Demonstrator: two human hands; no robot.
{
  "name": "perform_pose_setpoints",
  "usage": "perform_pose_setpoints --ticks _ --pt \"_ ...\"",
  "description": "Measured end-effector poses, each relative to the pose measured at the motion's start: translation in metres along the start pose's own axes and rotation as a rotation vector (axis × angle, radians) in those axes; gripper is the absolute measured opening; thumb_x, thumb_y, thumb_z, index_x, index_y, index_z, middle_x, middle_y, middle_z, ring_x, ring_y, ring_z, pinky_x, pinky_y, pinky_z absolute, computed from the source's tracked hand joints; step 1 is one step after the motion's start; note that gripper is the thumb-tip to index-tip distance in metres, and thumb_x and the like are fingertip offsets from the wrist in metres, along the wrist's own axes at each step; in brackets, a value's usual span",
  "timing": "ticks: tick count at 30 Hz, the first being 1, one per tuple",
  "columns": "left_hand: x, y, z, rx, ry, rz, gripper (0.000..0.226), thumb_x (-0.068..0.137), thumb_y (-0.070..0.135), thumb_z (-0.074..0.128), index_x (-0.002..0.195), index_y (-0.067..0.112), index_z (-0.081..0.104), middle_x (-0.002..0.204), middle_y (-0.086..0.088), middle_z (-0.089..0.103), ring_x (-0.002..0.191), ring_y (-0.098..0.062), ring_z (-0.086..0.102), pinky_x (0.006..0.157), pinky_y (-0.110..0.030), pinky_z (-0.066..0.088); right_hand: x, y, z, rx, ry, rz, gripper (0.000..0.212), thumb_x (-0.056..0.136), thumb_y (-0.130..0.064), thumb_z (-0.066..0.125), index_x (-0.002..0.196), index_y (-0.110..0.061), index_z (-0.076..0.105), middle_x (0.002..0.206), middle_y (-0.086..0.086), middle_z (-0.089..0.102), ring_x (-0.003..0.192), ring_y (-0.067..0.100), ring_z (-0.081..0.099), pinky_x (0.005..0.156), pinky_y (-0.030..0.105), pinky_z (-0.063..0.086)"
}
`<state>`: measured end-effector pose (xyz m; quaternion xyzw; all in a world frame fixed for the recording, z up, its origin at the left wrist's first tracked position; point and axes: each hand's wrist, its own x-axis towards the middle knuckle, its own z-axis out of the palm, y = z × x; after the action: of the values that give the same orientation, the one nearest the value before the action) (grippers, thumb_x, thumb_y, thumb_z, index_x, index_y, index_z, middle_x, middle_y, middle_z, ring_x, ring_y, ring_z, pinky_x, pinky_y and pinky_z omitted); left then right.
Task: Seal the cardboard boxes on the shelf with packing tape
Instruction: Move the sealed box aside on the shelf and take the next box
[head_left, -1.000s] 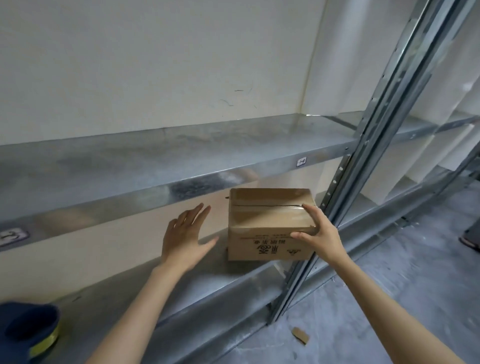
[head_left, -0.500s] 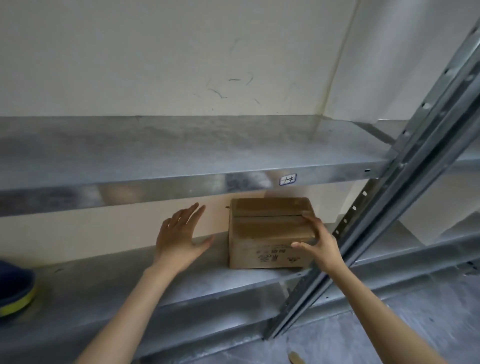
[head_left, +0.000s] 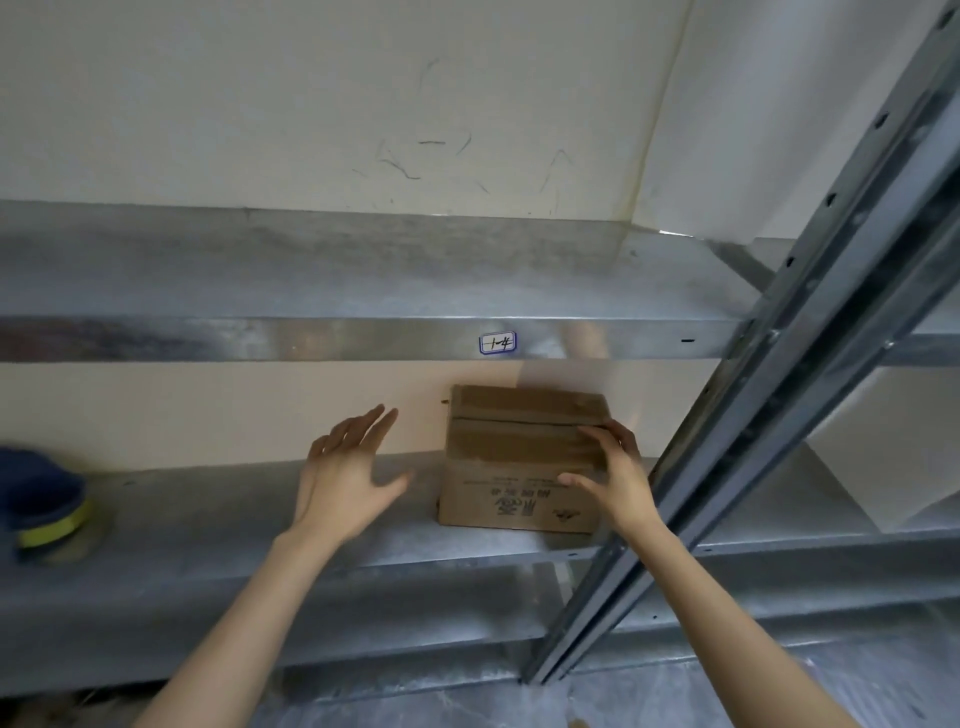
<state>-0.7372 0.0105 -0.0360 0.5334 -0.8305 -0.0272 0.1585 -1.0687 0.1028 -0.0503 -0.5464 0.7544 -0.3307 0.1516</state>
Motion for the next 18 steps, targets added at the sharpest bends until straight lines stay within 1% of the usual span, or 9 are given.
perform_pose_setpoints --ticks 3,6,9,12,13,15,18 --pt "-0.005 0.0 -0.003 0.027 0.006 -0.007 0.084 0.075 0.069 0.044 0.146 0.025 0.047 0.151 0.002 0.046 0.131 -0.027 0.05 0.101 -0.044 0.043 -0.001 -0.004 -0.004 -0.011 -0.026 0.005 0.072 0.073 -0.04 0.082 0.135 -0.023 0.05 0.146 0.004 0.032 0.135 0.023 0.038 0.112 0.04 0.038" --pt "-0.01 -0.003 -0.009 0.053 0.027 -0.022 0.081 0.077 0.067 0.051 0.147 0.025 0.046 0.152 0.002 0.046 0.131 -0.027 0.05 0.101 -0.044 0.043 -0.002 -0.013 -0.009 -0.051 0.001 0.01 0.067 0.077 -0.055 0.073 0.134 -0.029 0.049 0.147 0.003 0.034 0.135 0.022 0.037 0.107 0.042 0.042" --pt "-0.017 -0.01 -0.021 0.05 0.05 -0.047 0.082 0.077 0.069 0.046 0.147 0.026 0.045 0.152 0.002 0.045 0.132 -0.025 0.048 0.103 -0.043 0.041 -0.001 -0.034 -0.011 -0.134 0.062 -0.017 0.059 0.086 -0.061 0.058 0.135 -0.029 0.049 0.146 0.001 0.039 0.135 0.021 0.037 0.101 0.04 0.044" --pt "-0.026 -0.022 -0.039 0.047 0.079 -0.075 0.086 0.076 0.071 0.035 0.148 0.025 0.044 0.154 0.002 0.043 0.134 -0.025 0.046 0.105 -0.042 0.038 0.005 -0.063 -0.004 -0.201 0.049 -0.084 0.06 0.091 -0.061 0.048 0.141 -0.028 0.044 0.146 0.003 0.041 0.132 0.025 0.041 0.098 0.039 0.045" --pt "-0.03 -0.027 -0.045 0.05 0.087 -0.09 0.086 0.076 0.071 0.033 0.149 0.026 0.043 0.155 0.002 0.041 0.135 -0.024 0.044 0.106 -0.042 0.036 0.008 -0.072 0.001 -0.226 0.037 -0.113 0.061 0.092 -0.062 0.046 0.143 -0.028 0.042 0.148 0.004 0.04 0.135 0.025 0.038 0.101 0.041 0.044" --pt "-0.039 -0.043 -0.057 0.063 0.099 -0.128 0.086 0.078 0.072 0.03 0.151 0.027 0.039 0.157 0.004 0.038 0.138 -0.021 0.04 0.109 -0.039 0.031 0.013 -0.094 0.018 -0.262 0.005 -0.168 0.063 0.093 -0.063 0.043 0.146 -0.029 0.038 0.154 0.003 0.035 0.141 0.026 0.031 0.11 0.045 0.037" --pt "-0.059 -0.075 -0.076 0.095 0.136 -0.192 0.082 0.081 0.07 0.029 0.15 0.028 0.04 0.156 0.004 0.039 0.138 -0.02 0.039 0.108 -0.036 0.03 0.018 -0.136 0.05 -0.286 -0.066 -0.247 0.067 0.093 -0.065 0.041 0.15 -0.031 0.032 0.159 0.001 0.027 0.147 0.024 0.021 0.118 0.041 0.023"
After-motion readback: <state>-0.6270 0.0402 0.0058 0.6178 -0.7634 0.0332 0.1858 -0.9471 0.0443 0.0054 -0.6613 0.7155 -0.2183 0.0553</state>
